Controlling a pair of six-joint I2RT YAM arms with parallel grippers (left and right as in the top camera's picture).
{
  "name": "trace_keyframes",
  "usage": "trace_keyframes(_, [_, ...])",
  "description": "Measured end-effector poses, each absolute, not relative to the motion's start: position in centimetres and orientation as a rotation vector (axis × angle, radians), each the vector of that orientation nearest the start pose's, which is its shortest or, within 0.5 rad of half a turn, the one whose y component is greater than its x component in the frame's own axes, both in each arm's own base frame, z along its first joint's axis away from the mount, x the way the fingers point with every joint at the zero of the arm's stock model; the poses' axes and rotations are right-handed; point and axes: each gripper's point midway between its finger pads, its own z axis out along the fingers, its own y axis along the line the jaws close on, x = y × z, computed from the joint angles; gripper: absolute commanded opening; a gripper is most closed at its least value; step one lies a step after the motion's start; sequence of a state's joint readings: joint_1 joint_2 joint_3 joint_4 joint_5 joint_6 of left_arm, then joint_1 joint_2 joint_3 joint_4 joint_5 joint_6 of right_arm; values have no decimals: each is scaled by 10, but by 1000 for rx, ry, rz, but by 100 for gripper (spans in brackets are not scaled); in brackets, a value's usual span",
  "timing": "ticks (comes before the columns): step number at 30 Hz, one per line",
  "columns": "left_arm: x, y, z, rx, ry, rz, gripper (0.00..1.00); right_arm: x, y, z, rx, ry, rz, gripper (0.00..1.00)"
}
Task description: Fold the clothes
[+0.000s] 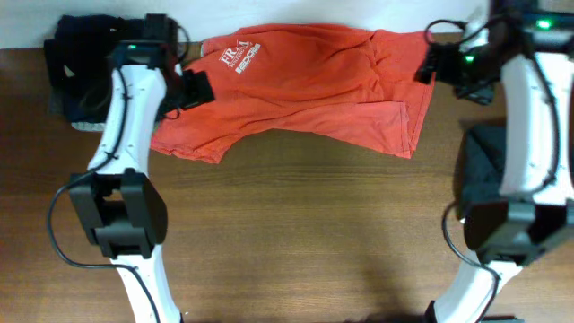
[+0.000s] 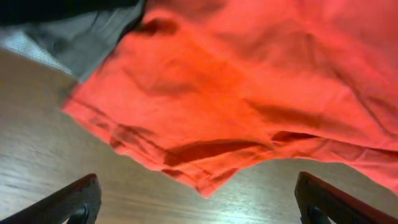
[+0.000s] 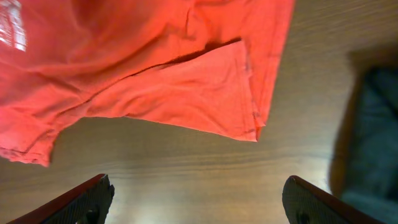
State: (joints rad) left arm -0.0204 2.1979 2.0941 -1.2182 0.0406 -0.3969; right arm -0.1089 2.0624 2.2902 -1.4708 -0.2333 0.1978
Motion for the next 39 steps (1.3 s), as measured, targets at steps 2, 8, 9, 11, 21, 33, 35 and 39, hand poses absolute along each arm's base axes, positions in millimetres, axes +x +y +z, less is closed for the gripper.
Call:
trace_keyframes(2, [480,-9,117,-596,2879,-172,99,460,-6,214,367,2799,352,92])
trace_keyframes(8, [469,-9,97,-671,2956,-248,99,483,-7,186,266,2807,335,93])
trace_keyframes(9, [468,-13,92,-676,2970,-272,99,485,-7,185,232,2803,330,95])
trace_keyframes(11, [466,-19,83,-682,2994,-312,99,488,-8,186,163,2793,317,95])
trace_keyframes(21, [461,-31,43,-774,3068,-397,82,492,-8,183,-23,2781,279,97])
trace_keyframes(33, [450,-31,39,-980,3076,-371,96,516,-10,142,-108,2787,267,99])
trace_keyframes(35, [449,-31,38,-1013,3073,-369,96,520,-9,133,-116,2792,269,99])
trace_keyframes(39, [439,-31,30,-1062,3100,-354,98,527,-5,111,-143,2810,273,99])
